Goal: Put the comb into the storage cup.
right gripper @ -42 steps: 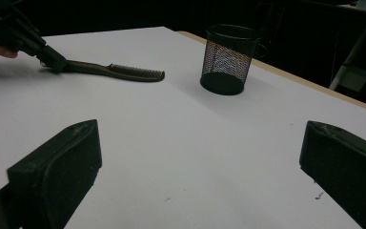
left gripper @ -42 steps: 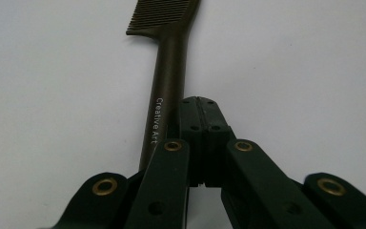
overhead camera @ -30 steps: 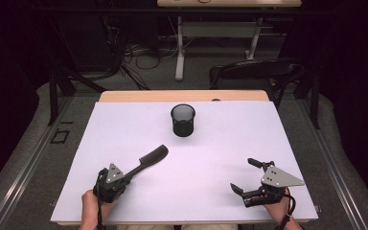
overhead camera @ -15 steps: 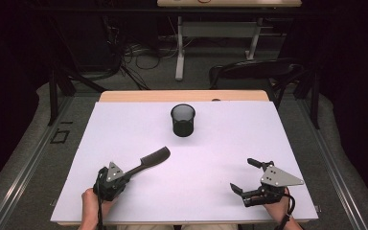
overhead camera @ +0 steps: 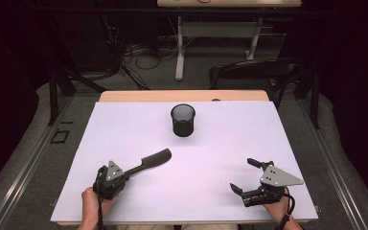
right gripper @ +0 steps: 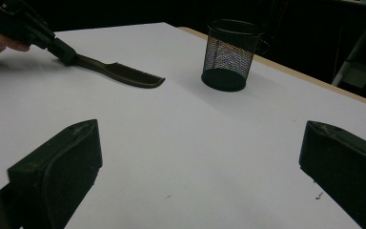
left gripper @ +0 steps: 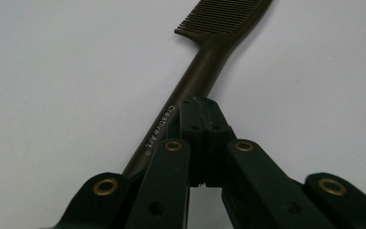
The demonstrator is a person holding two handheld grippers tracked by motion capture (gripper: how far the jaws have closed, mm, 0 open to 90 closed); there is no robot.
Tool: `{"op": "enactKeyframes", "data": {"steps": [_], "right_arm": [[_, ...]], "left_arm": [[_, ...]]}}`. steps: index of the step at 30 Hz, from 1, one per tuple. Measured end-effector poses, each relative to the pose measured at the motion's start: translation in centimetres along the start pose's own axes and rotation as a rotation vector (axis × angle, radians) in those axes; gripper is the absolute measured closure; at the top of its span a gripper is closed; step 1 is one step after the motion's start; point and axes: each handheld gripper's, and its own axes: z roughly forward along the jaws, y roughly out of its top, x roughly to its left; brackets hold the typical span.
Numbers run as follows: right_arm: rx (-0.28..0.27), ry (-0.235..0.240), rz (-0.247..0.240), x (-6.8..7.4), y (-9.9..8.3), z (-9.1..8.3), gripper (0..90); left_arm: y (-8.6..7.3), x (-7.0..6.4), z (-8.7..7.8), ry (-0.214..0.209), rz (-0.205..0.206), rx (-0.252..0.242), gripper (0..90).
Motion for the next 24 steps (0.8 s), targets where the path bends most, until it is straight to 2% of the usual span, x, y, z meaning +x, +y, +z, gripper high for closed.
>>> {"op": "enactKeyframes", "data": {"steps": [17, 24], "right_arm": [[0.004, 0.001, -0.003, 0.05, 0.02, -0.01, 0.3], [0.002, -0.001, -0.004, 0.01, 0.01, -0.04, 0.3]], "left_arm": [[-0.06, 0.21, 0.02, 0.006, 0.001, -0.003, 90.0], [-0.17, 0.28, -0.76, -0.032, 0.014, -0.013, 82.5]]}}
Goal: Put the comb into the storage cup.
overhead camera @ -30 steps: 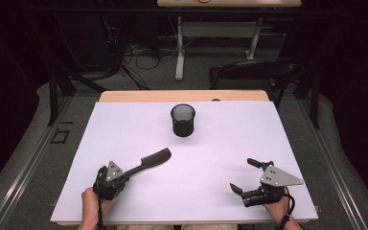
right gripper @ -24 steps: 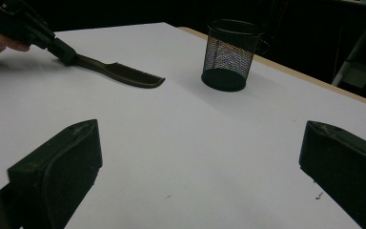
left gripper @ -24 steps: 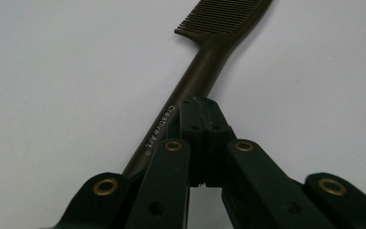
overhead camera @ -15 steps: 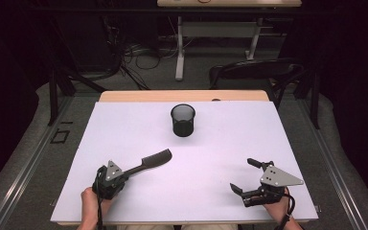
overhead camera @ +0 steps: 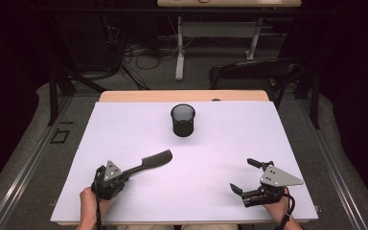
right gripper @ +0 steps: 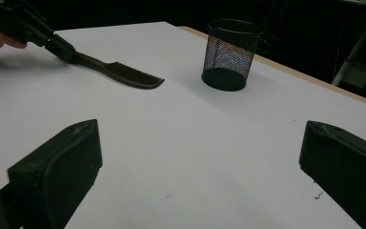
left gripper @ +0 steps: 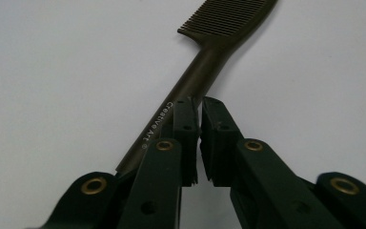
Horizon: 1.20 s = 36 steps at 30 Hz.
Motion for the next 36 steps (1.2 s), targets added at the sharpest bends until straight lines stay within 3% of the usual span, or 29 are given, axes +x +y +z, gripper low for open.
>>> {"op": "enactKeyframes", "data": {"steps": [7, 10, 15, 21, 27, 30, 36], "right_arm": [[0.003, 0.0, 0.007, 0.0, 0.0, 0.0, 0.2], [0.004, 0.001, 0.003, 0.0, 0.0, -0.1, 0.2], [0.005, -0.001, 0.008, 0.0, -0.1, 0.0, 0.3], [0.012, 0.002, 0.009, -0.1, -0.1, 0.0, 0.2], [0.014, 0.002, 0.014, -0.1, -0.2, 0.1, 0.2], [0.013, 0.003, 0.014, -0.1, -0.2, 0.2, 0.2], [0.014, 0.005, 0.014, -0.1, -0.2, 0.2, 0.2]], "left_arm": [[0.0, 0.1, -1.5, -0.04, 0.011, -0.035, 57.9], [0.2, 0.2, -1.5, -0.044, 0.005, -0.016, 46.2], [0.7, 0.2, -1.8, -0.06, 0.04, -0.009, 30.5], [1.2, 0.5, -2.1, -0.07, 0.067, 0.002, 17.1], [1.7, 1.0, -2.6, -0.086, 0.085, 0.005, 13.2], [2.0, 1.1, -2.8, -0.083, 0.088, 0.009, 5.3], [2.8, 1.4, -2.9, -0.098, 0.123, 0.025, 0.2]]}}
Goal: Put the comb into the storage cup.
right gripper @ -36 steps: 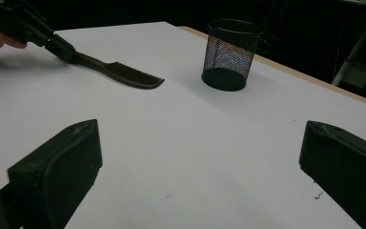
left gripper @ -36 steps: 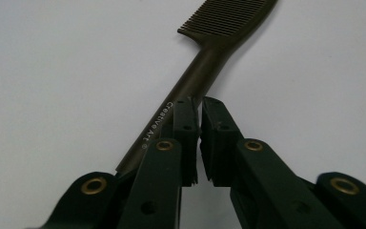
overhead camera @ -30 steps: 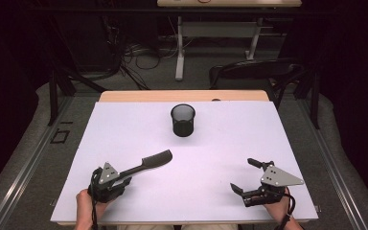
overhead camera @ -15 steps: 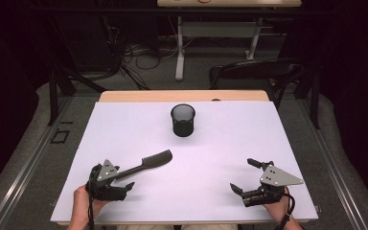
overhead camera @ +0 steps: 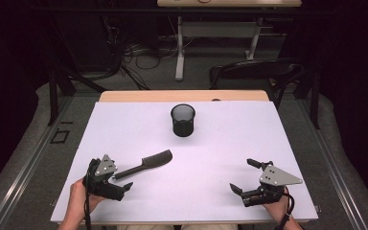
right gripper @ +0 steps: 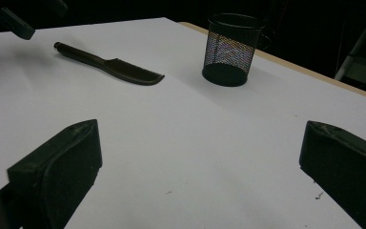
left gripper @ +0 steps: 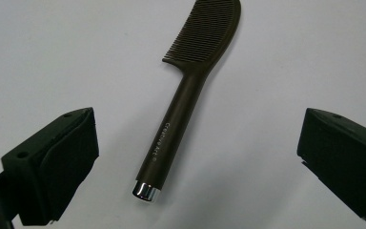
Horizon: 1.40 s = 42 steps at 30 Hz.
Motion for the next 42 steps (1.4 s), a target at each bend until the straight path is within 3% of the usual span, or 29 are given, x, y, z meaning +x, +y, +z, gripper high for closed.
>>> {"op": "enactKeyframes", "data": {"steps": [9, 16, 42], "right_arm": [[0.001, 0.002, 0.004, 0.0, 0.0, 0.0, 0.2], [0.005, 0.005, 0.001, 0.0, 0.0, 0.1, 0.2], [0.007, 0.015, 0.005, 0.0, 0.0, 0.2, 0.2]], "left_arm": [[1.1, 0.6, 0.2, -0.015, 0.068, 0.06, 0.2], [2.0, 1.3, 0.4, -0.02, 0.097, 0.088, 0.2], [5.1, 1.9, 3.6, -0.105, 0.211, 0.237, 0.4]]}}
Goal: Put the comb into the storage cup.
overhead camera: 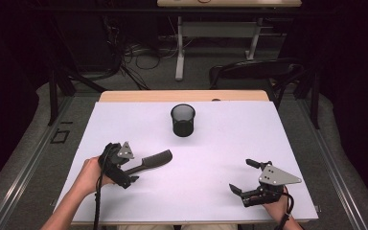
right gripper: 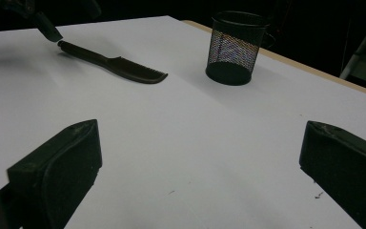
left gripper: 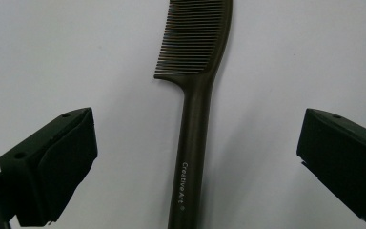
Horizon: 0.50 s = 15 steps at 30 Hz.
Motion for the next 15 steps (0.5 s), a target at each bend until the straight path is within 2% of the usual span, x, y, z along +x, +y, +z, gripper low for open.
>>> {"op": "enactKeyframes", "data": {"steps": [3, 10, 15], "right_arm": [[0.0, 0.0, 0.0, 0.0, 0.0, 0.0, 0.2], [-0.002, 0.002, -0.001, 0.0, 0.0, 0.0, 0.2], [0.001, 0.003, 0.0, 0.0, 0.0, 0.0, 0.2]], "left_arm": [[0.4, 0.1, 0.4, -0.006, 0.017, 0.032, 3.1], [1.2, 0.3, 1.1, -0.028, 0.055, 0.081, 22.1], [1.7, 0.4, 1.6, -0.048, 0.06, 0.117, 37.4]]}}
